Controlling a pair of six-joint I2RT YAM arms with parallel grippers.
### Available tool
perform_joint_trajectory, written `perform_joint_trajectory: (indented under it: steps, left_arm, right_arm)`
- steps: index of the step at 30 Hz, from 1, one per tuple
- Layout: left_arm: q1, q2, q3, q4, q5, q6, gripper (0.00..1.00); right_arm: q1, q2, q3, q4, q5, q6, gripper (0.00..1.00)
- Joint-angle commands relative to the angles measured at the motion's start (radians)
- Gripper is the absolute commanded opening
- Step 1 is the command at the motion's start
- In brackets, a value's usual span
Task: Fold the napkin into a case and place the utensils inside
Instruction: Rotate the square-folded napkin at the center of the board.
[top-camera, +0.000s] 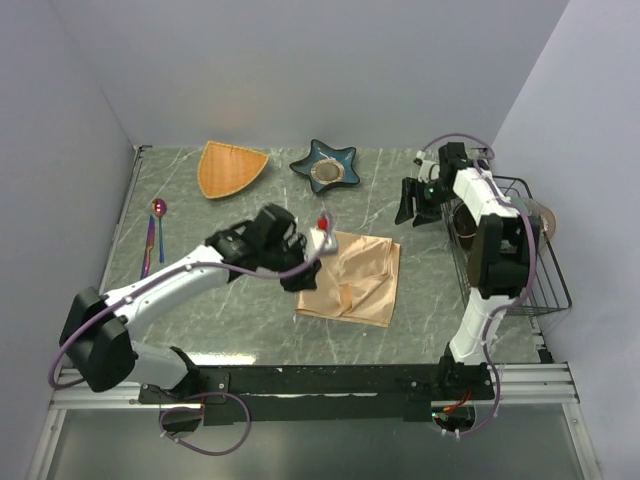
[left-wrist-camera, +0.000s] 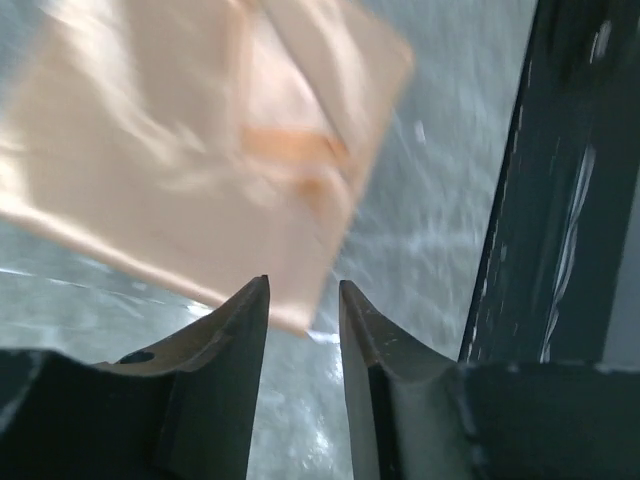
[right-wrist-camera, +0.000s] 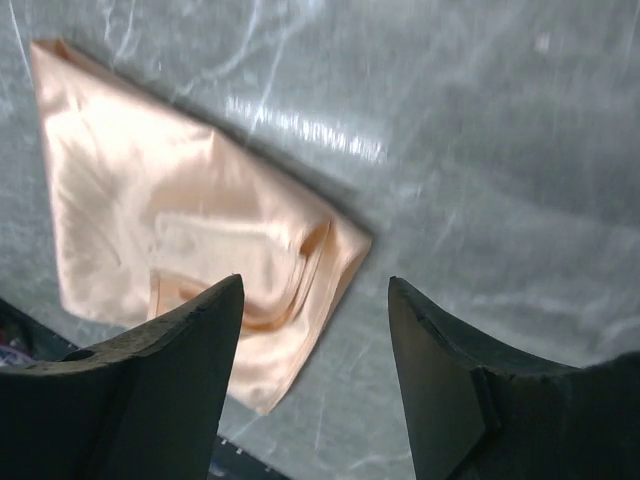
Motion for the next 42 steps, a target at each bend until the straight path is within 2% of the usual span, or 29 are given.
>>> perform_joint_trajectory:
  steps: [1, 7, 12, 18, 21, 26, 29, 30, 32, 34, 38, 42]
  left_arm:
    - [-0.082, 0.041, -0.135, -0.031, -0.148, 0.136, 0.4]
    - [-0.187, 0.086, -0.227, 0.061, -0.243, 0.108, 0.39]
    - [-0.17, 0.22, -0.216, 0.09, -0.329, 0.081, 0.35]
    - [0.057, 0.302, -0.152, 0.091, -0.256, 0.087, 0.31]
    - [0.159, 0.329, -0.098, 0.102, -0.255, 0.102, 0.32]
    - [0.33, 0.451, 0.084, 0.073, -0.228, 0.069, 0.34]
    - [0.425, 0.452, 0.159, -0.003, -0.121, 0.073, 0.42]
    - [0.46, 0.433, 0.162, -0.022, -0.029, 0.088, 0.48]
    - [0.476, 0.344, 0.135, -0.069, 0.014, 0.15, 0.53]
    - [0.477, 0.243, 0.095, -0.102, 0.039, 0.202, 0.59]
    - [0.471, 0.164, 0.107, -0.198, 0.119, 0.24, 0.68]
    - [0.366, 0.187, 0.139, -0.185, 0.078, 0.182, 0.7]
  right_arm:
    - [0.06, 0.117, 0.127, -0.041, 0.005, -0.037, 0.69]
    - [0.112, 0.184, 0.128, -0.053, -0.007, -0.057, 0.7]
    - [0.126, 0.164, 0.022, -0.045, 0.009, -0.086, 0.7]
    - [0.127, 0.098, -0.128, -0.039, 0.0, -0.11, 0.69]
    - [0.166, 0.044, -0.223, -0.038, -0.061, -0.093, 0.7]
    - [0.34, -0.056, -0.362, 0.01, -0.303, -0.001, 0.74]
    - [0.393, -0.086, -0.366, 0.007, -0.368, 0.048, 0.75]
    - [0.382, -0.102, -0.365, -0.002, -0.354, 0.048, 0.75]
    - [0.361, -0.122, -0.371, -0.034, -0.29, 0.019, 0.76]
    - [0.312, -0.146, -0.375, -0.055, -0.241, -0.016, 0.76]
    - [0.246, -0.165, -0.365, -0.081, -0.201, -0.027, 0.73]
    - [0.245, -0.169, -0.375, -0.033, -0.239, 0.028, 0.6]
